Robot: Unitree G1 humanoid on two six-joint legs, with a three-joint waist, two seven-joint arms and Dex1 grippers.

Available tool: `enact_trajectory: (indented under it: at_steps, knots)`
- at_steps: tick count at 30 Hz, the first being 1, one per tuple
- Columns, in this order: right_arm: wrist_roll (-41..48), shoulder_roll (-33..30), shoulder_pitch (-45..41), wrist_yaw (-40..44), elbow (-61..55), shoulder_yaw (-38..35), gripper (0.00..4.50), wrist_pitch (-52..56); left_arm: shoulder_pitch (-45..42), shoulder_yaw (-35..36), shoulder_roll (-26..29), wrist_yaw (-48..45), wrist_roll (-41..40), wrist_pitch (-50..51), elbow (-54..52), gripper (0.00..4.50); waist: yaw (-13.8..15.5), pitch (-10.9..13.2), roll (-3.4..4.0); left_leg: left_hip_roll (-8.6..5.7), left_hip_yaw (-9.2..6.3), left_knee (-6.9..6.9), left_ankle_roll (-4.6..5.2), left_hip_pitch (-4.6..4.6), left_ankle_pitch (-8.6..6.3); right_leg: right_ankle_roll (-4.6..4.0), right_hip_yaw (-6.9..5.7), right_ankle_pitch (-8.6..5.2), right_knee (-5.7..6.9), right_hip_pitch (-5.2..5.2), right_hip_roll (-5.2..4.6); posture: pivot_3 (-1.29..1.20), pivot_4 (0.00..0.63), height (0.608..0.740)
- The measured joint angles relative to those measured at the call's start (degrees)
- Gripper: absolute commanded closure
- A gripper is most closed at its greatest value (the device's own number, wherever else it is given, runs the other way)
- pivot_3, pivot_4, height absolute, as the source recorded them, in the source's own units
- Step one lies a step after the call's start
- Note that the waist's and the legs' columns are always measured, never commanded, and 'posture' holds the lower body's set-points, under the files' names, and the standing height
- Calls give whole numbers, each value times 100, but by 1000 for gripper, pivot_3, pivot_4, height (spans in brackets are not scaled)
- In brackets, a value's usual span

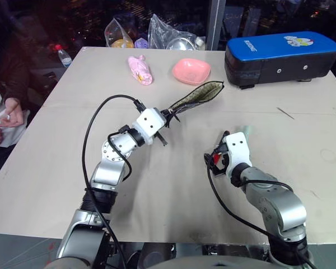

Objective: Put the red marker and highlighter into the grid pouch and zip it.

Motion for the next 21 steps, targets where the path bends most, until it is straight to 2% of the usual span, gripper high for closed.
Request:
enact_trajectory:
  at_steps: [6,12,15,17,19,21]
  knots:
    - [84,-127,-132,89,28,-173,4134,138,4,-3,-11,58,4,8,0,4500,-17,0,0,4,-3,-2,-1,1,0,0,-1,0,0,0,1,0,150,740]
    - [278,-556,-586,308,5,-516,4203,573,7,-4,-47,86,-4,17,0,4500,-10,2,1,2,-3,-1,0,-2,0,0,-1,0,0,-1,0,0,150,740]
    - [501,-1192,-1121,698,-117,-948,4203,735,61,-7,-82,32,-99,70,-5,4500,-19,4,4,1,-2,-1,1,-2,-1,0,1,0,0,-1,0,0,150,740]
    - [675,-1784,-1411,1063,-271,-1221,4203,756,104,-20,-89,-15,-113,93,-10,4500,-18,5,4,3,-6,-3,1,-2,-1,-1,-2,0,-5,-1,0,0,150,740]
    - [944,-3376,-1426,2029,-457,-1197,4203,366,109,-60,-83,-78,-112,93,-21,4500,22,24,26,-4,-8,-7,9,-10,-5,1,-11,-1,-19,-2,3,0,150,740]
    - [927,-4554,-1431,2725,-463,-1220,4203,-255,112,-59,-36,-122,-105,73,-17,4500,6,23,24,0,-9,-10,17,-9,-10,1,-6,-1,-33,2,-2,0,150,740]
